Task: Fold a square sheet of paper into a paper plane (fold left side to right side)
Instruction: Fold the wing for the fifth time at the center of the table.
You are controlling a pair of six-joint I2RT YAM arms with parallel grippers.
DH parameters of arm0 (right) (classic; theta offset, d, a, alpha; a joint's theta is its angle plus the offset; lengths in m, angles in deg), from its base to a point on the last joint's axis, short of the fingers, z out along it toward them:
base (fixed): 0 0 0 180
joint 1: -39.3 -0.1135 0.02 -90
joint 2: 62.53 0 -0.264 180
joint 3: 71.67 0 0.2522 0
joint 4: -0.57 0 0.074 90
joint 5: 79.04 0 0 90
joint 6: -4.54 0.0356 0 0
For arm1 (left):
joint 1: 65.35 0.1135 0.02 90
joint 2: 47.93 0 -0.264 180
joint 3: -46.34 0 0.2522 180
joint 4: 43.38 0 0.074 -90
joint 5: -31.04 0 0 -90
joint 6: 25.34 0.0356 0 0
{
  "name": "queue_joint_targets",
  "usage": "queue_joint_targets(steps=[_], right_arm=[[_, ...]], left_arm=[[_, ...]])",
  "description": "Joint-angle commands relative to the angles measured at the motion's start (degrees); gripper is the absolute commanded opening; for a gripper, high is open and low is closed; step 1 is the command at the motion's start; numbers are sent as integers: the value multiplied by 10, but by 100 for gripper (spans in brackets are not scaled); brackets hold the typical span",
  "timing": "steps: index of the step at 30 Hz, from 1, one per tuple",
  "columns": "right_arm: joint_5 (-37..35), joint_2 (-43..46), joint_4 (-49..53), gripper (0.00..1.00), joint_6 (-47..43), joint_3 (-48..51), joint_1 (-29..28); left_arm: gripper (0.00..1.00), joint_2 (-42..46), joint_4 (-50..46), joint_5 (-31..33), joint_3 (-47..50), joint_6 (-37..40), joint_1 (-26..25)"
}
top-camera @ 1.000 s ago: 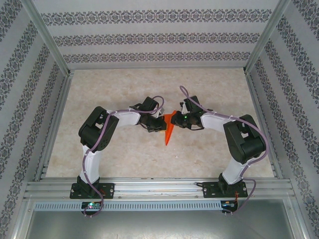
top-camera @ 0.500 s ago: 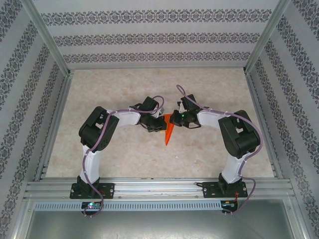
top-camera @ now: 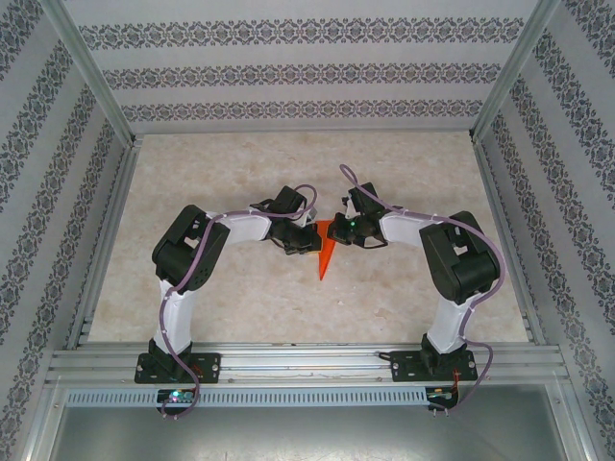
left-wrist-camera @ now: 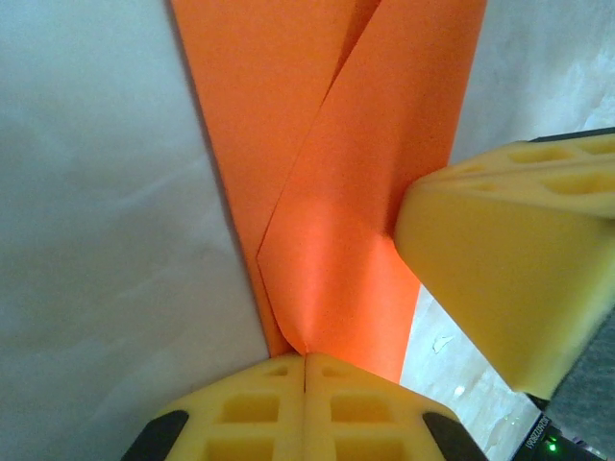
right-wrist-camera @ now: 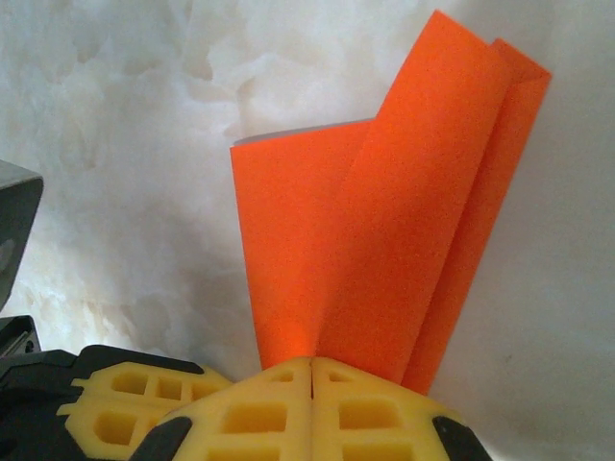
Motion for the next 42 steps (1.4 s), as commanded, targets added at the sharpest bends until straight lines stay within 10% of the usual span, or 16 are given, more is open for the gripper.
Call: queue_joint_targets(steps=[1, 31, 42], right_arm=[[-11, -11, 11, 1, -5, 8, 4], [-11, -37, 20, 0, -4, 42, 11], [6, -39, 6, 0, -6, 81, 11]], left_arm=[[2, -41, -55, 51, 9, 8, -8], [2, -25, -47, 50, 16, 7, -8], [24, 51, -37, 50, 24, -3, 1]])
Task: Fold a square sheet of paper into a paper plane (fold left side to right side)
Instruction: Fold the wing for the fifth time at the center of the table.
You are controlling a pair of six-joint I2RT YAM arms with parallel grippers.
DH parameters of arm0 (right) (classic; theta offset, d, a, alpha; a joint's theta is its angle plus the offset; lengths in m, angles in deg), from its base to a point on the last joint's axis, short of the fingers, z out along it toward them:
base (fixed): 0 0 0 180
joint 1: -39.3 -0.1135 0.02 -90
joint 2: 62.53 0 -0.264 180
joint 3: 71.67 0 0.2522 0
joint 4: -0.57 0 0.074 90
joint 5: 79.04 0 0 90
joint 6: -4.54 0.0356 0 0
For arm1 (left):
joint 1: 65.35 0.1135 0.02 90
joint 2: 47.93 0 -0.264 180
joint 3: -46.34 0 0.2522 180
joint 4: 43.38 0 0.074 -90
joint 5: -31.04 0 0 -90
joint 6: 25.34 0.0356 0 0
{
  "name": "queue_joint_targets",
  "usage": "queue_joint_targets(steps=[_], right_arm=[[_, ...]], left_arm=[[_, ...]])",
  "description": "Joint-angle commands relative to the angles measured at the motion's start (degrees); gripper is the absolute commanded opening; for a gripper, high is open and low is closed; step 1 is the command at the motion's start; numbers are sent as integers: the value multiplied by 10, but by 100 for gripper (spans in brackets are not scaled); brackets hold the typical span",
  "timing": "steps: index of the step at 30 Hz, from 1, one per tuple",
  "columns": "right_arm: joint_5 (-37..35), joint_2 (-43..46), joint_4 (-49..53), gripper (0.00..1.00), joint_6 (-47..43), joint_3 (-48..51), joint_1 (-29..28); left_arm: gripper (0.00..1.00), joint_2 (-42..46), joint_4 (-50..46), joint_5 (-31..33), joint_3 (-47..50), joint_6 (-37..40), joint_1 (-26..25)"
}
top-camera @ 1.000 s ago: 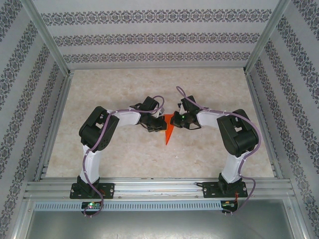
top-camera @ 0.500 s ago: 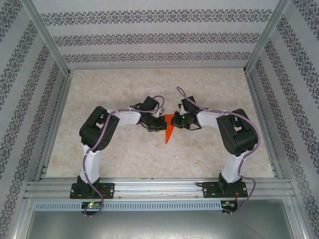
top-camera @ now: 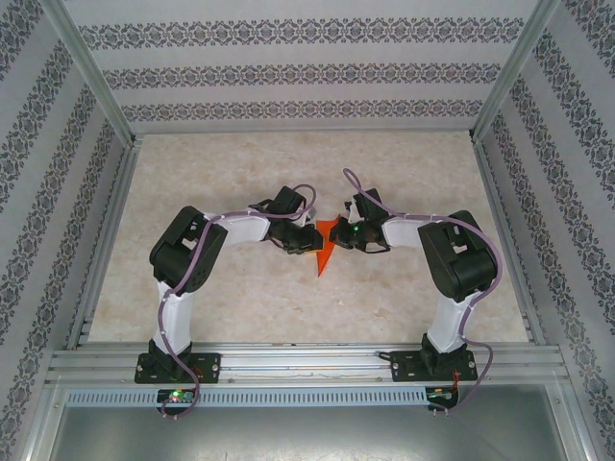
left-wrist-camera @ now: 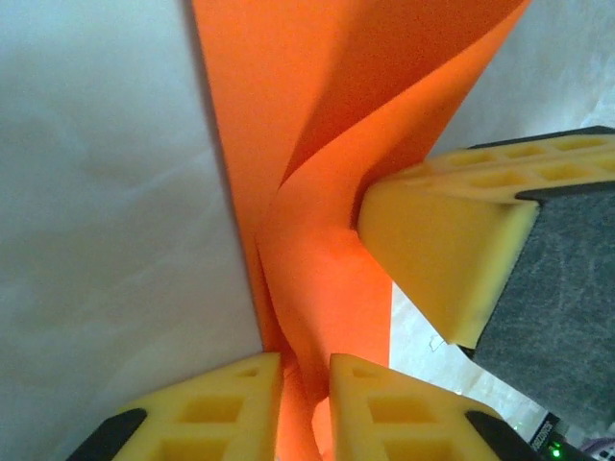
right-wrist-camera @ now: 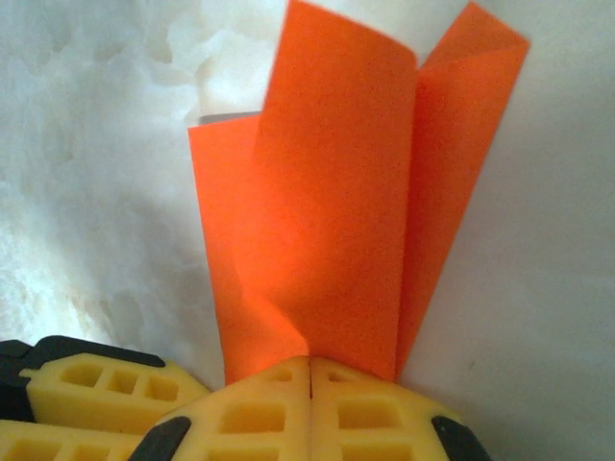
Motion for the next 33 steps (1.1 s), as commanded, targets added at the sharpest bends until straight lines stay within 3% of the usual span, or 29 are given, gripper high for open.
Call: queue_joint_targets(steps=[1, 6, 11, 18, 33], right_arm=[[-20, -29, 71, 0, -8, 35, -2], [-15, -27, 72, 0, -16, 30, -2], [-12, -30, 72, 0, -18, 28, -4], [-11, -37, 71, 0, -18, 25, -6], [-11, -40, 74, 0, -19, 21, -7]], left_arm=[[25, 41, -42, 34, 13, 0, 3], [25, 84, -73, 40, 9, 10, 4], [15, 104, -69, 7, 18, -4, 1], [9, 91, -22, -50, 20, -42, -17], [8, 39, -24, -71, 1, -43, -35]])
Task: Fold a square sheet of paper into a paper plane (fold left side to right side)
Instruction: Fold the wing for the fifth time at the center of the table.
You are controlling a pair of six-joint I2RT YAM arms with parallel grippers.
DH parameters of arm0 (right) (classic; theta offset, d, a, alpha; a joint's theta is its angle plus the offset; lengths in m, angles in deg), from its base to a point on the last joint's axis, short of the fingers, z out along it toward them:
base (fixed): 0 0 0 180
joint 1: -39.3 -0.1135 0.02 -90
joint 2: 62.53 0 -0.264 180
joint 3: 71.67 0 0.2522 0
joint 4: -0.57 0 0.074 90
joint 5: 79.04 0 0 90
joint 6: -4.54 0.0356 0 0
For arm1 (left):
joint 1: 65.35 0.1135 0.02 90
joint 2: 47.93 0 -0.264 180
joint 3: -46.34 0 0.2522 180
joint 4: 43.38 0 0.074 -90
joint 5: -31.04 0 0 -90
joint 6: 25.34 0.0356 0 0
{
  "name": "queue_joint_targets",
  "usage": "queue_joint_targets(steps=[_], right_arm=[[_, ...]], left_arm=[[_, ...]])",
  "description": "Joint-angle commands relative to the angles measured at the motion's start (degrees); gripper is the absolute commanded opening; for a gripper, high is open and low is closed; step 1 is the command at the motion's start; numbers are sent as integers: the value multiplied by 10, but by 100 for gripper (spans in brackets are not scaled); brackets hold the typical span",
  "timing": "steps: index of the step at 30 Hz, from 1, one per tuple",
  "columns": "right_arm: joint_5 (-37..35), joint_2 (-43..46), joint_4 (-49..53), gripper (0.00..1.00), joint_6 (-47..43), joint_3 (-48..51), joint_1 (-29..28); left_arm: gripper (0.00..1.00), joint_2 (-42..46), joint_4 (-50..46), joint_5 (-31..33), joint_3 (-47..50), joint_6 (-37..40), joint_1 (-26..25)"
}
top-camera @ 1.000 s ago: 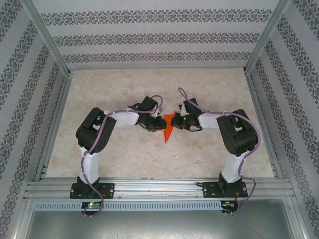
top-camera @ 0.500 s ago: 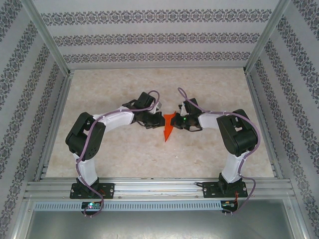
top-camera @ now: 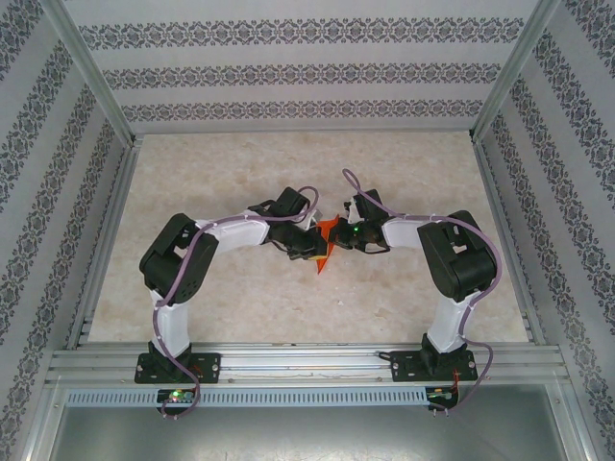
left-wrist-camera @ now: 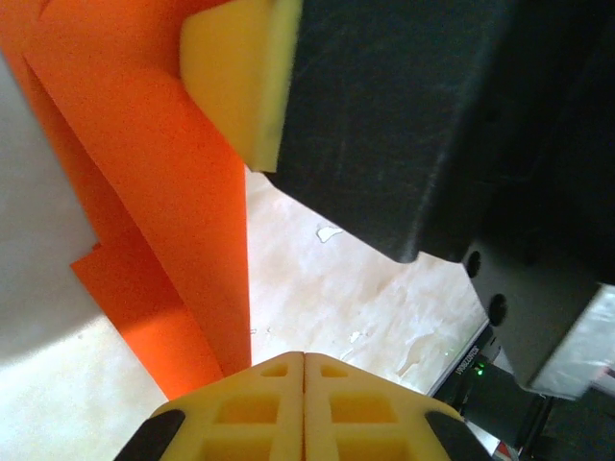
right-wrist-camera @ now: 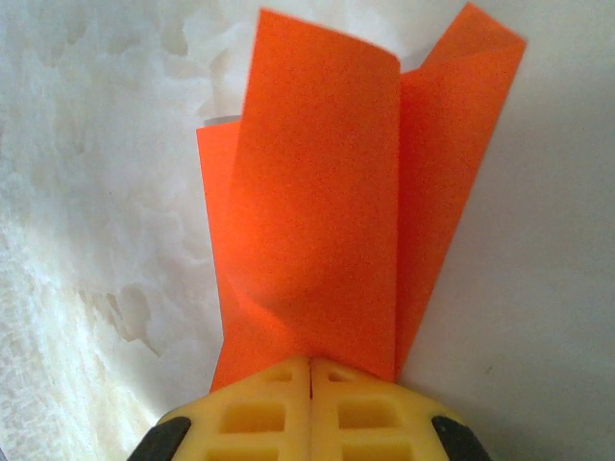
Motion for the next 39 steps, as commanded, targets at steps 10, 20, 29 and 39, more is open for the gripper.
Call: queue_joint_targets(steps=[10, 20, 29, 39], right_arm=[[-18, -44, 86, 0, -16, 14, -7], [-17, -46, 89, 0, -16, 12, -8], [-13, -38, 92, 0, -17, 3, -8], [15, 13, 86, 0, -19, -46, -1]], left_arm=[[8, -32, 30, -18, 15, -18, -7], [8, -43, 44, -22, 30, -27, -11], [7, -51, 35, -4, 40, -26, -14], [7, -70, -23, 36, 31, -9, -17]])
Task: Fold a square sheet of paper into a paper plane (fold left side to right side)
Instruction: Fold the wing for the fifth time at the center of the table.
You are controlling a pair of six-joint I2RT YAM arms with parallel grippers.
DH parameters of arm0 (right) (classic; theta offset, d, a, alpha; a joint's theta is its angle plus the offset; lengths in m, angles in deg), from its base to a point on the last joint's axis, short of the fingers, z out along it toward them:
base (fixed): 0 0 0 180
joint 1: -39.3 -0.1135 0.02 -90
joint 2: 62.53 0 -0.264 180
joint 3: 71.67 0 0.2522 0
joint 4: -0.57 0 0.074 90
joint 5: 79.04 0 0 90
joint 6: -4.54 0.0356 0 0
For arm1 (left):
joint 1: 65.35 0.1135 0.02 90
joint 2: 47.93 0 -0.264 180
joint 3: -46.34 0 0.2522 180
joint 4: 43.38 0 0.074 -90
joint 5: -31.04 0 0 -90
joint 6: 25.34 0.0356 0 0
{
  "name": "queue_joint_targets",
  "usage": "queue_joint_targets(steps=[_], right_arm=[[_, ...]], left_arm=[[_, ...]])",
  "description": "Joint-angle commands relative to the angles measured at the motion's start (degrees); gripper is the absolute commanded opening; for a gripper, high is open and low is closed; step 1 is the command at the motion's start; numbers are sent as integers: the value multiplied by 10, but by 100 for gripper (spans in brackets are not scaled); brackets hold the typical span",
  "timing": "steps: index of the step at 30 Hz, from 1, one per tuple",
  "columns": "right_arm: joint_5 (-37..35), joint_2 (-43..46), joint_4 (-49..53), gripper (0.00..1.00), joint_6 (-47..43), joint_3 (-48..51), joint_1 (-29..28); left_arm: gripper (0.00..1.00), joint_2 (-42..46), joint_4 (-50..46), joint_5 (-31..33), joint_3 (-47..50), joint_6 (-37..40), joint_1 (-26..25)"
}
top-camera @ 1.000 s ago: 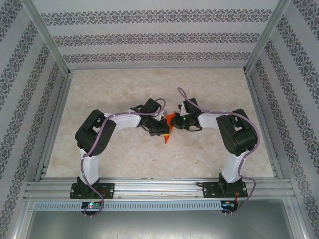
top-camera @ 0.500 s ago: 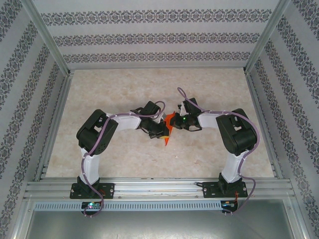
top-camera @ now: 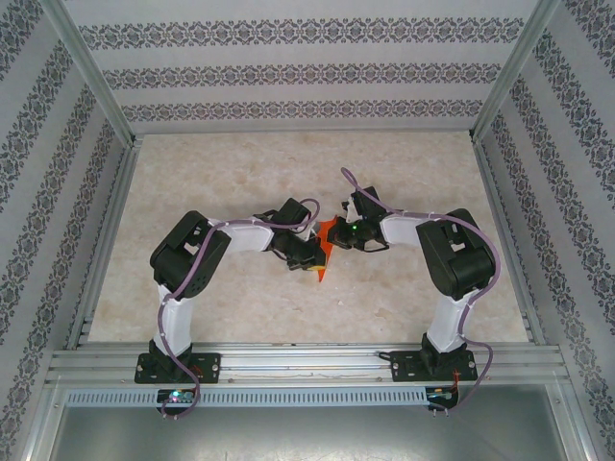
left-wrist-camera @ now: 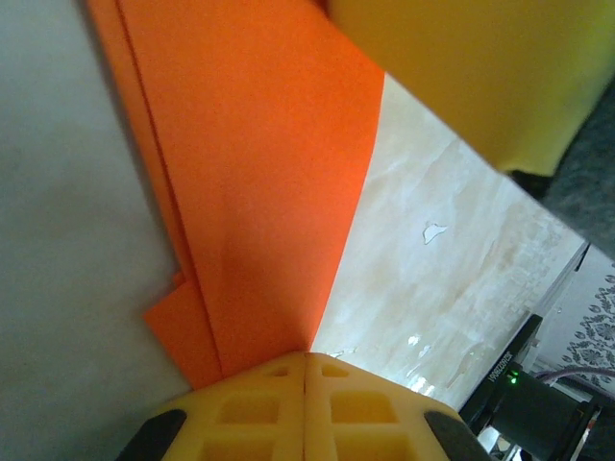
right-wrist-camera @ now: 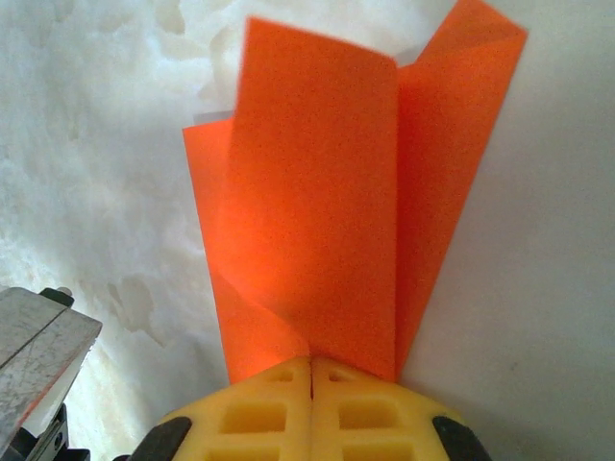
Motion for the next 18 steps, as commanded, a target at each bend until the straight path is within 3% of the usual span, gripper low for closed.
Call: queue_joint_targets(steps=[1, 18], right_arm=[[6, 28, 33, 0, -13, -18, 2], [53, 102, -74, 0, -28, 83, 11]], left_arm=[[7, -31, -62, 43, 0, 14, -10], [2, -13, -135, 72, -1, 70, -8]])
